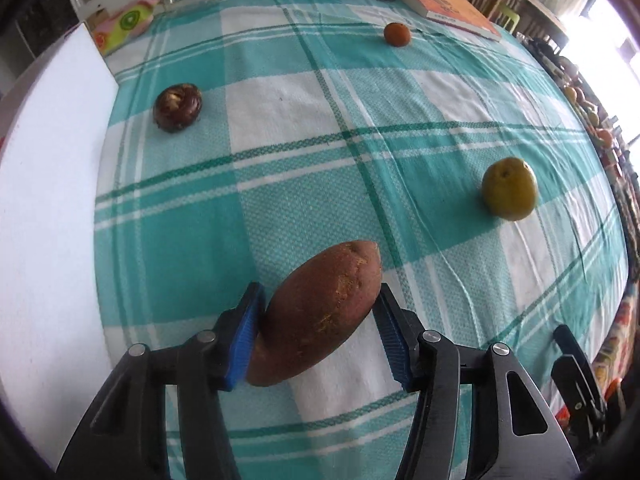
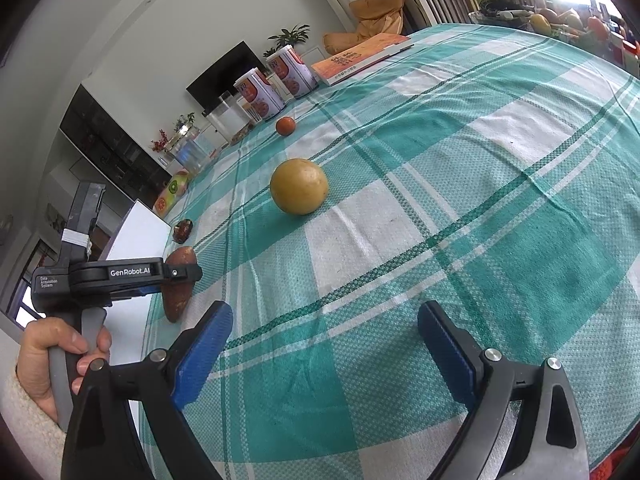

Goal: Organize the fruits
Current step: 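Grasp the sweet potato with the left tool, then grasp the dark round fruit with the right tool while the left reopens around the sweet potato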

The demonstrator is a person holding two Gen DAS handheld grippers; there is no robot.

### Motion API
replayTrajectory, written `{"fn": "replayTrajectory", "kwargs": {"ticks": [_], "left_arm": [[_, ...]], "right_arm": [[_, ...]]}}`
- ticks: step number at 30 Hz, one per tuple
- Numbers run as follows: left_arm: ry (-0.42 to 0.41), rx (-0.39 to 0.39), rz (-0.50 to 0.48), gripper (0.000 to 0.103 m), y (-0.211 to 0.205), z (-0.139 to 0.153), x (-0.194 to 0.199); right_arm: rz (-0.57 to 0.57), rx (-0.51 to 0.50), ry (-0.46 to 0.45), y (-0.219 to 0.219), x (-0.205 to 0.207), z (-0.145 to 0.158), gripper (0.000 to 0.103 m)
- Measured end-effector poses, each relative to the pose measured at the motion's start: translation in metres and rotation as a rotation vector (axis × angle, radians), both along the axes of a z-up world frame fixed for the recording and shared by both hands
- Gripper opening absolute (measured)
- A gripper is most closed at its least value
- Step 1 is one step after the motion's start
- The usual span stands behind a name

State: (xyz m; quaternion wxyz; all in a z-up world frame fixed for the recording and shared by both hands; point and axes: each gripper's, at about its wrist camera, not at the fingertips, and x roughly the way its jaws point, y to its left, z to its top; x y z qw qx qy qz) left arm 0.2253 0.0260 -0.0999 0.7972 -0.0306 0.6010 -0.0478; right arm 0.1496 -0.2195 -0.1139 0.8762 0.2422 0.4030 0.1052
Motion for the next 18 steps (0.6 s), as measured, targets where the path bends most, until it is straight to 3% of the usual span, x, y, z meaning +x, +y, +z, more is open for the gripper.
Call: {"fn": "replayTrajectory", "kwargs": {"ticks": [3,8,10,12,14,18], "left_arm": [[-0.04,0.04,-0.04,0.057,-0.008,-0.003,-0.013],[-0.063,0.093,-0.143,0.073,-0.02,-0.008,-0.03],[-0.093,0.103,-0.144,0.068,-0.019,-0.007,-0.035],[-0.12,0.104,-0.095,0.039,-0.009,-0.003,-0.038],[-0.116,0.027,-0.043,0.037,0.003,0.0,-0.039],[-0.137,-0.012,0.031,0.036,0.009,0.0,-0.057]], "right_arm": [[-0.004,-0.003,0.001,0.0,-0.001,0.0,0.094],[-0.014,-0.009,0.001,-0.002,-0.003,0.001,0.094],[-0.018,-0.006,0.004,-0.003,-0.003,0.001,0.094],[-0.019,-0.008,0.009,-0.003,-0.002,0.0,0.094],[-0.017,-0.015,0.009,-0.002,-0.002,0.0,0.094],[-0.019,-0.015,0.009,-0.002,-0.001,0.0,0.094]]}}
